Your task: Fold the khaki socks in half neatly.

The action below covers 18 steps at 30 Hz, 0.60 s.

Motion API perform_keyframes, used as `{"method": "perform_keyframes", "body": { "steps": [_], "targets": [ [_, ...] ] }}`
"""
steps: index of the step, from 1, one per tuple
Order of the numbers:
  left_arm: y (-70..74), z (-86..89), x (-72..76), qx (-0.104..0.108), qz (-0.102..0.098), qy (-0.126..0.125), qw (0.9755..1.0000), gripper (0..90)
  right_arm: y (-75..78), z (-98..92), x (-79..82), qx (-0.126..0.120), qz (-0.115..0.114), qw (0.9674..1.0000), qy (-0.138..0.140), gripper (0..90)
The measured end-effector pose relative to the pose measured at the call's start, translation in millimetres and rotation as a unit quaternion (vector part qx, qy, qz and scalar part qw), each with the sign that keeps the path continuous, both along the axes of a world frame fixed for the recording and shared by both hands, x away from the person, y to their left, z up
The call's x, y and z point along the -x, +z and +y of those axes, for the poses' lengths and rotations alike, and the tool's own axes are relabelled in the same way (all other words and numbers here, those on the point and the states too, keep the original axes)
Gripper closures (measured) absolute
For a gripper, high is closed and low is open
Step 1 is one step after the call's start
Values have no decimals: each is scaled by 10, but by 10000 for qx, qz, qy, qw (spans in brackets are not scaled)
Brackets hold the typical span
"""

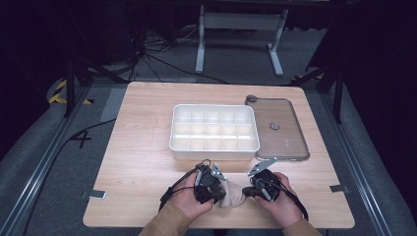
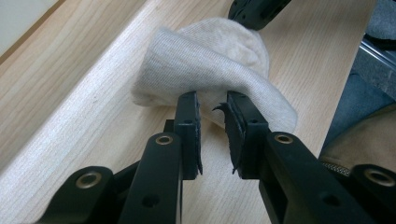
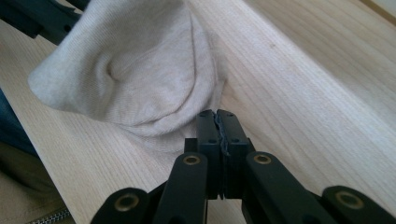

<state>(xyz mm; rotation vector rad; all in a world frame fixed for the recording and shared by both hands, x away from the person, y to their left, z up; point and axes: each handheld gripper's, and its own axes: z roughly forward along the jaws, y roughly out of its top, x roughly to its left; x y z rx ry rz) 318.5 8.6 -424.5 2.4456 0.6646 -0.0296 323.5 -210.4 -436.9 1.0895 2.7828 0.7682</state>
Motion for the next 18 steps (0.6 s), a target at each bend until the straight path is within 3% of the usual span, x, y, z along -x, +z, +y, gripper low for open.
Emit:
{"method": "perform_keyframes", "body": {
  "steps": [14,18],
  "targets": [
    [18,-47,18,134,-147,-51,9998,757,-24,300,126,163,-95,9993,322,898],
    [-11,-112,31,64,-189,-119,9997,755,-20,304,136,178,-59,9993,320,896]
  ]
}}
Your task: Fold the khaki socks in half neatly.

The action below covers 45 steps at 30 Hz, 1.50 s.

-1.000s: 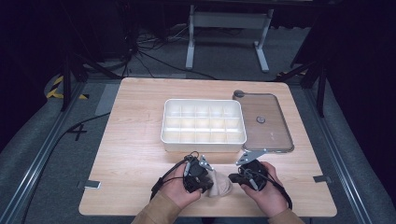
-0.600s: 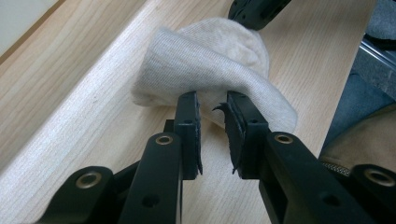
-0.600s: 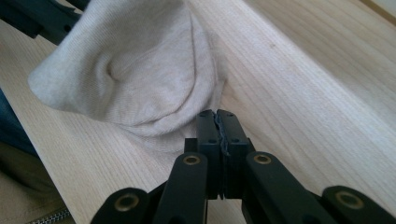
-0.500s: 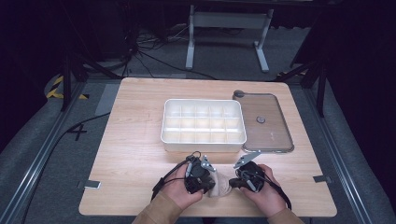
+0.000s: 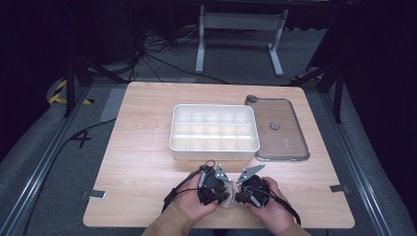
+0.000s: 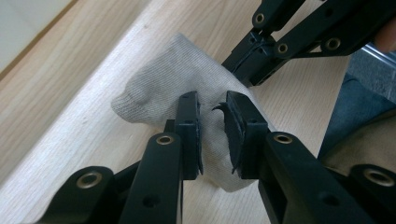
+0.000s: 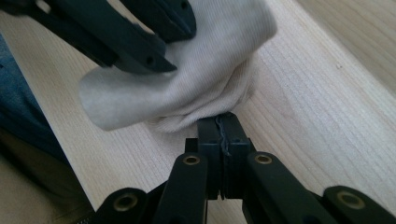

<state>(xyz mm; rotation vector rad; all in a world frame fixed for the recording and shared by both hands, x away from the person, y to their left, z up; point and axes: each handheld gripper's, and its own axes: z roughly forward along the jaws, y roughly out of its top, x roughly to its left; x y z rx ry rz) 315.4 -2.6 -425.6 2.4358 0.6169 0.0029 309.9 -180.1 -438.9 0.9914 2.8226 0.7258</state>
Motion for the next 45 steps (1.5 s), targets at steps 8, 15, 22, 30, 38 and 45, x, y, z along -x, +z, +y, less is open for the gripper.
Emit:
{"method": "perform_keyframes", "body": {
  "steps": [8,15,22,30,38,45],
  "targets": [
    [-46,-50,3,-23,23,9,10000,753,192,-179,-17,-310,-224,9990,-228,897],
    [-50,-55,6,-5,29,30,10000,752,345,-145,13,-657,-606,9958,-218,900],
    [-46,-51,8,-6,12,21,10000,753,288,-19,-34,-723,-651,9951,-144,900],
    [-28,-40,30,48,-80,35,10000,758,216,11,-88,-764,-639,9947,-243,900],
    [77,40,131,228,34,-87,9997,768,163,10,-116,-681,-528,9960,-249,900],
    [-12,-5,189,13,219,-170,9996,768,160,-4,-116,-661,-504,9963,-218,900]
  ]
}}
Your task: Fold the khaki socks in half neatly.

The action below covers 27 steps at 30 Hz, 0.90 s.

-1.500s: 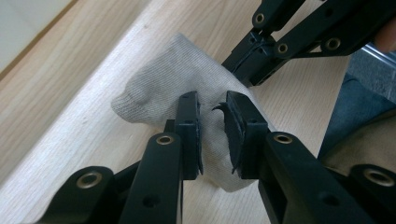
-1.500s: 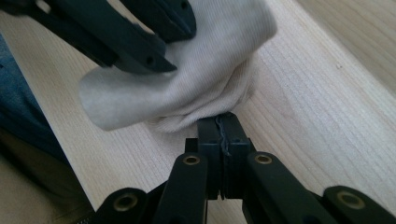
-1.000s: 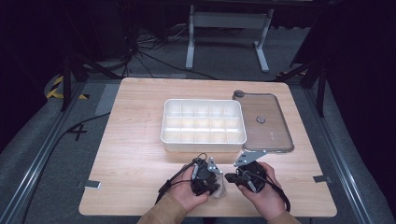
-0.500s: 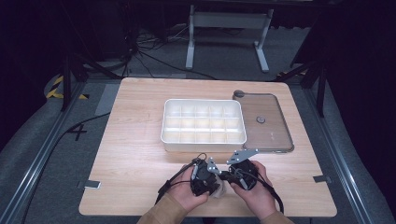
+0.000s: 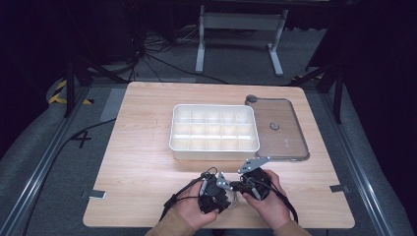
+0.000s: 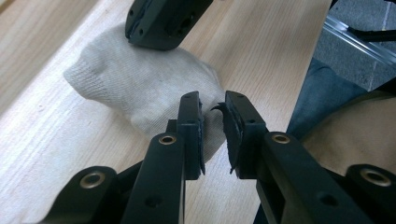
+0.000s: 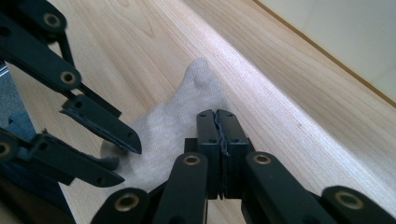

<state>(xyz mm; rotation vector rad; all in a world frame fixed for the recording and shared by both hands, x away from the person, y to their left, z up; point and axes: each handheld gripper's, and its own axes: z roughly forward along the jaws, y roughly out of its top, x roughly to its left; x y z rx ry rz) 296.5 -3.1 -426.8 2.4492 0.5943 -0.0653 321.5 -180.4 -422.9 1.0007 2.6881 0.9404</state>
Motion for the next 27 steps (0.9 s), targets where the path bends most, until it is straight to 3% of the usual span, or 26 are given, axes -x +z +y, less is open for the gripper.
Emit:
{"method": "perform_keyframes", "body": {
  "steps": [5,11,18,25,27],
  "targets": [
    [-43,-31,10,-107,15,-30,9999,770,-8,-8,-6,22,18,10000,-17,900],
    [-67,-75,45,-266,-129,84,9995,790,-16,-4,-6,18,11,10000,8,899],
    [-79,-70,37,-228,-131,100,9996,803,35,-31,34,19,77,10000,-11,864],
    [-76,-77,45,-270,-137,125,9995,816,63,-84,56,-55,181,9996,-206,668],
    [-76,-77,45,-281,-150,122,9994,819,54,-78,53,-39,186,9996,-204,655]
  ]
}}
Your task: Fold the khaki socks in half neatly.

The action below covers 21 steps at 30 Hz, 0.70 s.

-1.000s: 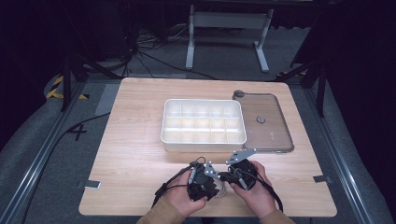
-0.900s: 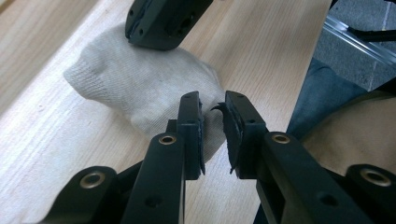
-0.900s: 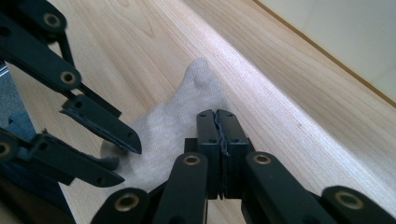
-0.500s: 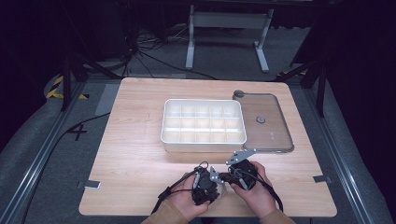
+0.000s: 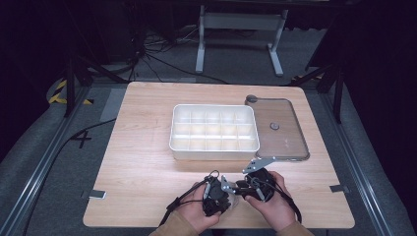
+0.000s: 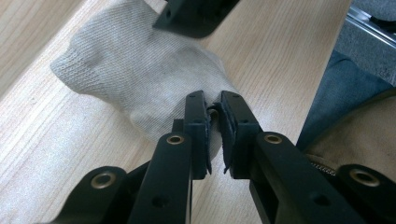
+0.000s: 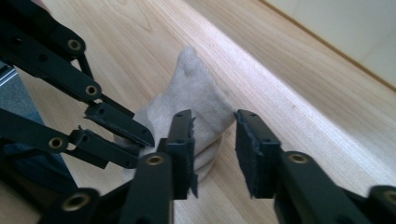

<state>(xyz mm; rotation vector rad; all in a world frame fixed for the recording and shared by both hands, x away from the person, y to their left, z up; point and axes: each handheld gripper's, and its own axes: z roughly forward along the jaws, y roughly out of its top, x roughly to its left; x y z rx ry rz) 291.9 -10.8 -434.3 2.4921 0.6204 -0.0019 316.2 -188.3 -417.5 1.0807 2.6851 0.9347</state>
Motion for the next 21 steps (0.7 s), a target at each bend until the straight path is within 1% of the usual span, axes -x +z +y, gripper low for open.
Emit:
{"method": "perform_keyframes", "body": {
  "steps": [1,2,3,4,7,9,11,13,14,15,16,18,19,21],
  "targets": [
    [0,-1,2,-1,-8,4,10000,825,-16,14,0,38,-41,10000,9,641],
    [-1,-2,3,1,-13,5,10000,844,-35,32,-1,73,-59,10000,5,605],
    [0,-2,4,-8,-16,5,10000,844,-35,32,-1,73,-59,10000,5,605],
    [5,-3,4,-51,1,3,10000,853,-38,38,0,43,-63,10000,-2,594],
    [5,-6,11,-69,12,20,10000,879,-40,57,7,-12,-78,10000,-61,561],
    [4,-12,11,-70,-25,-18,10000,884,-57,68,7,-44,-72,9999,-93,540],
    [6,-16,22,-92,-25,-11,10000,885,-87,78,4,-32,21,9999,-104,531],
    [6,-17,18,-92,-67,-48,9999,885,-117,82,1,-10,94,9999,-108,528],
    [5,-17,16,-84,-64,-57,9999,885,-135,80,-4,50,108,9999,-108,522],
    [5,-17,16,-84,-64,-57,9999,886,-135,80,-4,50,108,9999,-108,522],
    [3,-17,18,-73,-57,-68,9999,886,-163,73,-12,66,207,9996,-192,519],
    [3,-17,20,-62,-35,-75,9999,886,-171,65,-18,32,243,9995,-211,519],
    [7,-12,24,-63,32,-92,9999,886,-194,45,-36,-61,403,9989,-236,519],
    [22,-2,35,-110,167,-84,9998,894,-212,31,-47,-116,485,9984,-256,519]
  ]
}}
